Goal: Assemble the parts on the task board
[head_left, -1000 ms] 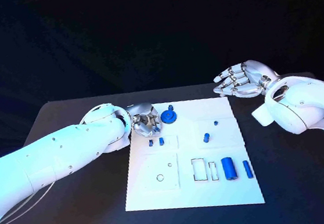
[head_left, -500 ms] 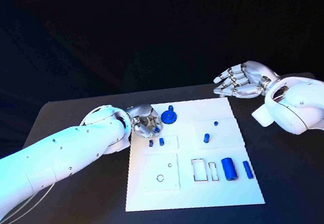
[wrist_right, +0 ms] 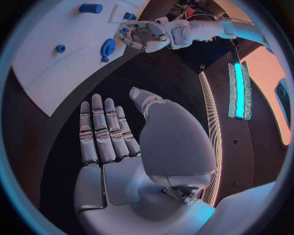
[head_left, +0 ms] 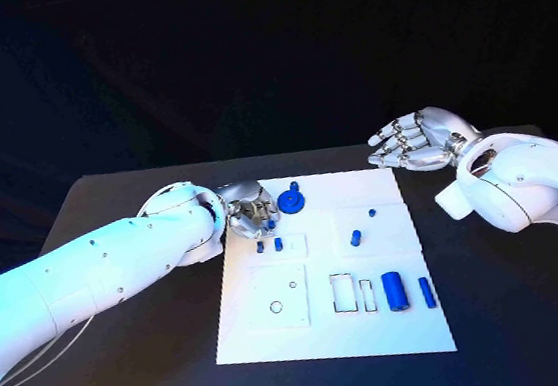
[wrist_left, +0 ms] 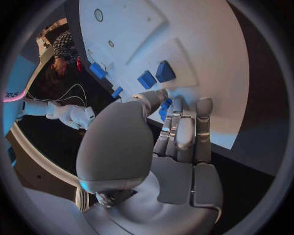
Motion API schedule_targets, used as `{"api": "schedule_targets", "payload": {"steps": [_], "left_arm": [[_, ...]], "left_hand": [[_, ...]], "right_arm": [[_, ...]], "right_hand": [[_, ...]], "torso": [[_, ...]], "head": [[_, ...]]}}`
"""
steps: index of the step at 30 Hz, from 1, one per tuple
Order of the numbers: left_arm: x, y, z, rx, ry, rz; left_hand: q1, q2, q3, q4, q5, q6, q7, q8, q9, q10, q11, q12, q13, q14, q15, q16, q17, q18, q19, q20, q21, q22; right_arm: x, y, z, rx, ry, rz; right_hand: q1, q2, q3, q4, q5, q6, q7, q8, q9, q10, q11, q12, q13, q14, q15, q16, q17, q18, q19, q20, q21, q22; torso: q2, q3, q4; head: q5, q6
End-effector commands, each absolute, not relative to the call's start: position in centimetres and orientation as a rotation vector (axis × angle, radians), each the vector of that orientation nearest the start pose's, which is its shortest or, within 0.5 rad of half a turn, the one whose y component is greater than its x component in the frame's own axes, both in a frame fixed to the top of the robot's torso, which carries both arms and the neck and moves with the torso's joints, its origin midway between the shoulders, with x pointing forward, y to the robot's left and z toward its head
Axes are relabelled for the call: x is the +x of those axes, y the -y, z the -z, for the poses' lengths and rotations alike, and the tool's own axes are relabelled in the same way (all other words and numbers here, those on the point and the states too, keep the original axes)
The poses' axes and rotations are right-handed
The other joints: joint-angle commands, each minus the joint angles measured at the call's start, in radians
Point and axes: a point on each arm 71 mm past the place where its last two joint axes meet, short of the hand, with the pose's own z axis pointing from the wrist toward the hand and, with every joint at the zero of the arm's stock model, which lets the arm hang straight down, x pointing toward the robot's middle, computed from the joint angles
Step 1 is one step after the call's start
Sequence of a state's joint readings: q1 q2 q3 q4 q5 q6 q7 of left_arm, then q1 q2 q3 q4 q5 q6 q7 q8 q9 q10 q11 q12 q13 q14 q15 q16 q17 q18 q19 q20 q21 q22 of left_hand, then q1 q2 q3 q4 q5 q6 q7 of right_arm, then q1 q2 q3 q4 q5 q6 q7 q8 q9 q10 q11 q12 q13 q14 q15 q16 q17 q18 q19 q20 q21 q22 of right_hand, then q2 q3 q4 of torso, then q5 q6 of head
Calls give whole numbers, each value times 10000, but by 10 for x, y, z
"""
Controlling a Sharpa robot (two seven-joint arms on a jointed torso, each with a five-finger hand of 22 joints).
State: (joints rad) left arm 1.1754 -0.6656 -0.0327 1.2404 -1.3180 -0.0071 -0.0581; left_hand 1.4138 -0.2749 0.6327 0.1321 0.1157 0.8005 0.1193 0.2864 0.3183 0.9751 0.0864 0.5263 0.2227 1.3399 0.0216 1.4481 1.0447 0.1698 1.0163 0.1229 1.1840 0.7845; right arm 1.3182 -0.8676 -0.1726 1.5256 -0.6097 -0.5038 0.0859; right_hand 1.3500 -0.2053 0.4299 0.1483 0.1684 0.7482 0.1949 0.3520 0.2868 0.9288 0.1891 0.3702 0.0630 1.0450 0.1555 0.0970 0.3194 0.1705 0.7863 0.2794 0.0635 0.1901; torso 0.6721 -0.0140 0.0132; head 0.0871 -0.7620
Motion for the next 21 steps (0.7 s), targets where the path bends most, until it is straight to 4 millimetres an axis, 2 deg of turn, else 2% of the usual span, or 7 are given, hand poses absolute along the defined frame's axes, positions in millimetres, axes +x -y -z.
{"api": "schedule_targets", "payload": {"steps": [1,8,12,17,21], "left_arm": [[522,-189,234,1091,-20335,6475],[526,-201,235,932,-20283,6170],[528,-209,235,721,-20221,6074],[531,-219,233,395,-20079,6010],[533,-226,229,-149,-19717,6312]], "left_hand": [[-69,-76,-104,7,5,-122,-21,-95,-25,-106,31,-73,19,-106,28,-43,-64,-69,-80,18,-47,-27],[-45,-65,-194,7,14,-237,-88,-186,-60,-229,73,-106,52,-188,66,-66,-180,-52,-154,50,-111,-126],[25,-47,-376,-2,14,-412,-200,-322,-110,-515,172,-145,105,-481,162,-182,-613,16,-452,123,-336,-485],[50,-8,-399,6,18,-394,-183,-320,-109,-551,187,-129,123,-493,170,-178,-616,14,-456,142,-342,-483],[177,80,-359,-23,24,-182,-56,-228,-74,-472,152,-9,196,-462,148,-140,-562,15,-406,149,-309,-423]], "right_arm": [[494,226,174,5600,-16428,-9858],[494,227,175,4993,-16749,-9581],[494,228,176,4586,-16942,-9409],[495,228,177,4136,-17183,-9236],[495,228,178,3494,-17392,-8992]], "right_hand": [[-95,-43,9,-104,-36,51,522,20,-24,-142,4,-113,-11,-135,3,-75,-65,135,-101,22,3,-61],[24,-91,44,-290,-33,177,471,-58,-77,-270,-4,-311,-8,-120,-6,-30,-152,144,-89,24,33,-159],[122,-126,71,-439,-34,181,479,-170,-134,-356,14,-455,-10,-118,-5,-8,-216,148,18,12,72,-206],[203,-117,100,-574,-31,230,463,-243,-172,-421,19,-590,-5,-168,0,-15,-292,151,183,0,124,-239],[273,-50,315,-815,-28,539,369,-348,-238,-65,-107,-693,0,327,-186,290,-326,152,982,-206,455,-215]], "torso": [[1,0,1],[-4,-2,-4],[7,1,-4],[6,0,-1],[10,-3,-8]], "head": [[-6,-1],[-18,8],[-32,30],[-39,31],[-56,42]]}}
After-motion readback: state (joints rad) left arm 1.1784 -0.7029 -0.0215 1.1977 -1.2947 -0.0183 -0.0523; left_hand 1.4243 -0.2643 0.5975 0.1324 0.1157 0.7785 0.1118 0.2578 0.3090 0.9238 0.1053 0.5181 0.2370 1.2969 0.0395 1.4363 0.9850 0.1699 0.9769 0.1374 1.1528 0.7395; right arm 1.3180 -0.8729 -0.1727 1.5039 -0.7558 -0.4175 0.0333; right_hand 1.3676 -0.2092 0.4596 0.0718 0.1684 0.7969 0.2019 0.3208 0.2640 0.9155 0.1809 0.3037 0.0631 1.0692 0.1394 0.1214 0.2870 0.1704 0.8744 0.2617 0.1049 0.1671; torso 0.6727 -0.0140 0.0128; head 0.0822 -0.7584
